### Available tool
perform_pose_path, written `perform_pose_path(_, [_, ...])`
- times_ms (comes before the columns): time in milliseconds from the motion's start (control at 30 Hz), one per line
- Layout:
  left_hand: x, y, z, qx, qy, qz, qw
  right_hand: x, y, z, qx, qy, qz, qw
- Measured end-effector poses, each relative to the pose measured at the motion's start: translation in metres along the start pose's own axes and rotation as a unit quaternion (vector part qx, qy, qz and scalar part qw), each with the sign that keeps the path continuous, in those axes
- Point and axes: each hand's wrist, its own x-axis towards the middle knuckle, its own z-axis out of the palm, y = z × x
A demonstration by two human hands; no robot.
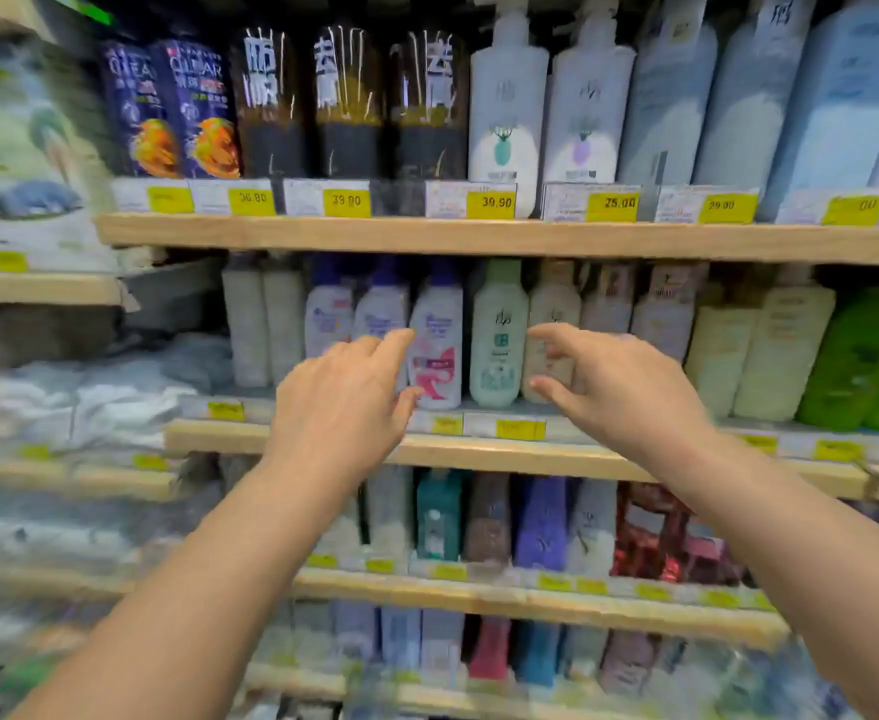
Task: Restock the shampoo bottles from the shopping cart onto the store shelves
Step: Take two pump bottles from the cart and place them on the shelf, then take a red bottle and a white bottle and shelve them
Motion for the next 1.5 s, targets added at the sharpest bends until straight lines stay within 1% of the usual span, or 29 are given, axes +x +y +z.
perform_pose_path(67, [-0.040, -0.008, -0.001, -0.015, -0.066, -0.081, 0.994, -0.027, -0.015, 0.011, 0.065, -0.036, 0.010, 0.997])
perform_pose_path(100, [-0.057, -0.013, -0.001, -0.027, -0.086, -0.110, 0.990, -0.037, -0.021, 0.018, 0.097, -0.051, 0.015, 0.994])
perform_pose_path(200, [-0.110, -0.030, -0.006, -0.073, -0.122, -0.189, 0.972, -0.065, -0.041, 0.042, 0.171, -0.088, 0.021, 0.981])
perform_pose_path(300, [-0.162, -0.054, -0.009, -0.117, -0.151, -0.274, 0.943, -0.086, -0.073, 0.068, 0.248, -0.143, 0.025, 0.958])
perform_pose_path(433, [-0.231, -0.090, -0.009, -0.132, -0.177, -0.359, 0.907, -0.113, -0.120, 0.107, 0.331, -0.238, 0.023, 0.913])
perform_pose_path(500, [-0.266, -0.116, -0.010, -0.124, -0.184, -0.395, 0.892, -0.124, -0.155, 0.129, 0.361, -0.292, 0.018, 0.886])
perform_pose_path(700, [-0.358, -0.201, -0.034, -0.090, -0.213, -0.484, 0.844, -0.143, -0.278, 0.183, 0.426, -0.411, 0.005, 0.806])
perform_pose_path(733, [-0.375, -0.222, -0.042, -0.088, -0.220, -0.508, 0.828, -0.144, -0.307, 0.194, 0.434, -0.429, 0.010, 0.792])
perform_pose_path(800, [-0.400, -0.251, -0.051, -0.080, -0.238, -0.543, 0.801, -0.148, -0.349, 0.211, 0.435, -0.454, 0.024, 0.777])
perform_pose_path(900, [-0.432, -0.290, -0.061, -0.077, -0.241, -0.565, 0.785, -0.154, -0.403, 0.236, 0.436, -0.485, 0.022, 0.758])
perform_pose_path(1000, [-0.455, -0.332, -0.068, -0.080, -0.277, -0.589, 0.755, -0.159, -0.455, 0.255, 0.441, -0.510, 0.026, 0.738])
perform_pose_path(1100, [-0.466, -0.355, -0.064, -0.100, -0.291, -0.586, 0.750, -0.163, -0.483, 0.266, 0.447, -0.530, 0.056, 0.718])
perform_pose_path(1233, [-0.472, -0.380, -0.049, -0.118, -0.310, -0.585, 0.740, -0.159, -0.504, 0.284, 0.433, -0.549, 0.083, 0.710])
perform_pose_path(1433, [-0.462, -0.407, -0.021, -0.140, -0.337, -0.581, 0.727, -0.135, -0.507, 0.317, 0.425, -0.560, 0.107, 0.703])
perform_pose_path(1500, [-0.449, -0.420, -0.006, -0.137, -0.342, -0.567, 0.736, -0.119, -0.505, 0.337, 0.423, -0.557, 0.112, 0.706])
